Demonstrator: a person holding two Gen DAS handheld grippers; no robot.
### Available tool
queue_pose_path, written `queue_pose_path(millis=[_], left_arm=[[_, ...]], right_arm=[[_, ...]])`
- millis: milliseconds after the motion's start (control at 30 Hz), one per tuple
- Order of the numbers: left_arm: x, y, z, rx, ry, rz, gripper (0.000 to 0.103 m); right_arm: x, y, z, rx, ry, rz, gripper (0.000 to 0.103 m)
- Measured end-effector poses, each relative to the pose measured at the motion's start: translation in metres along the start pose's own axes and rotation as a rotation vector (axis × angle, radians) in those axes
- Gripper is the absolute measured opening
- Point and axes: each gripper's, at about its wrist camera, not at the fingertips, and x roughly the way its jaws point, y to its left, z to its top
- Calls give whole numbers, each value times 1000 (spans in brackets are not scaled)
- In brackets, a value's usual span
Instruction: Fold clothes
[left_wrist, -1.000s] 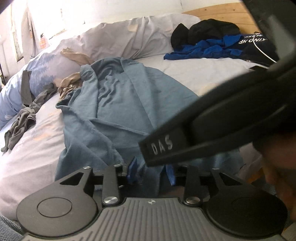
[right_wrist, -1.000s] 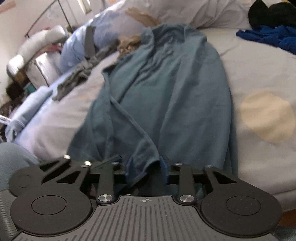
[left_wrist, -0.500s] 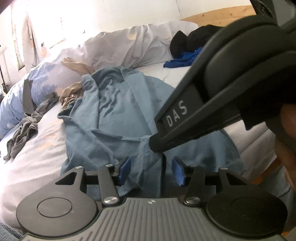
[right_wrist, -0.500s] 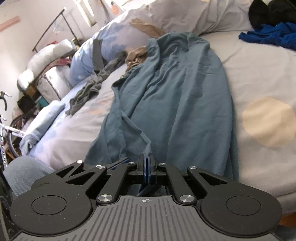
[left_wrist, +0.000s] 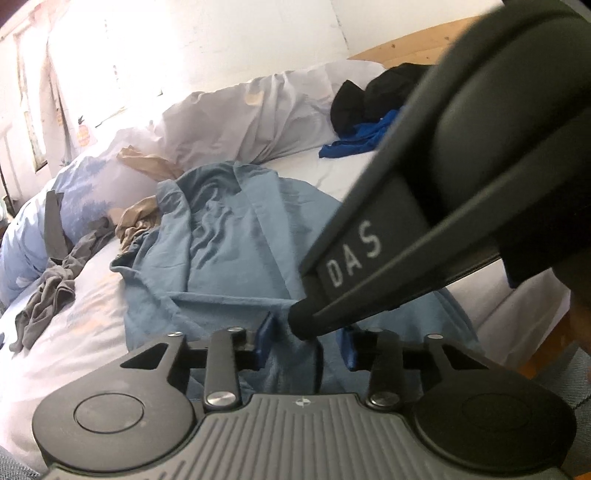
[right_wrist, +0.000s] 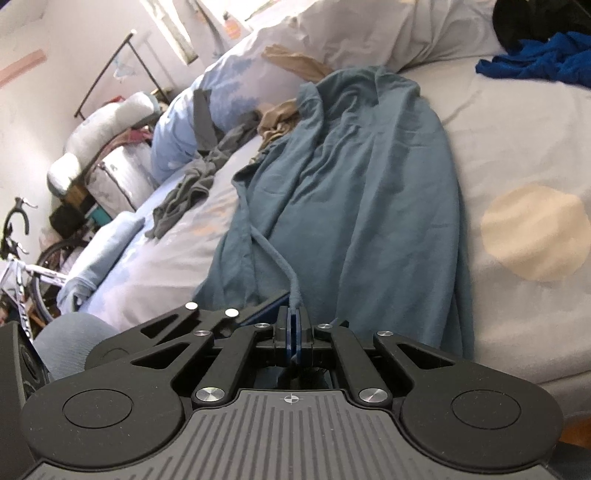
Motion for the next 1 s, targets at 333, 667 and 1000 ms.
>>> queue_pose_path(millis=[333, 667, 1000], left_arm=[[-4, 3, 0, 7, 22, 41, 7], [-26, 43, 12, -139, -38, 15, 6], [-75, 146, 35, -506, -125, 3, 6]], right_arm=[[1, -3, 1, 20, -16, 47, 4], [-4, 0, 5, 65, -105, 74, 38], [-5, 10, 12, 71, -180, 92, 49]])
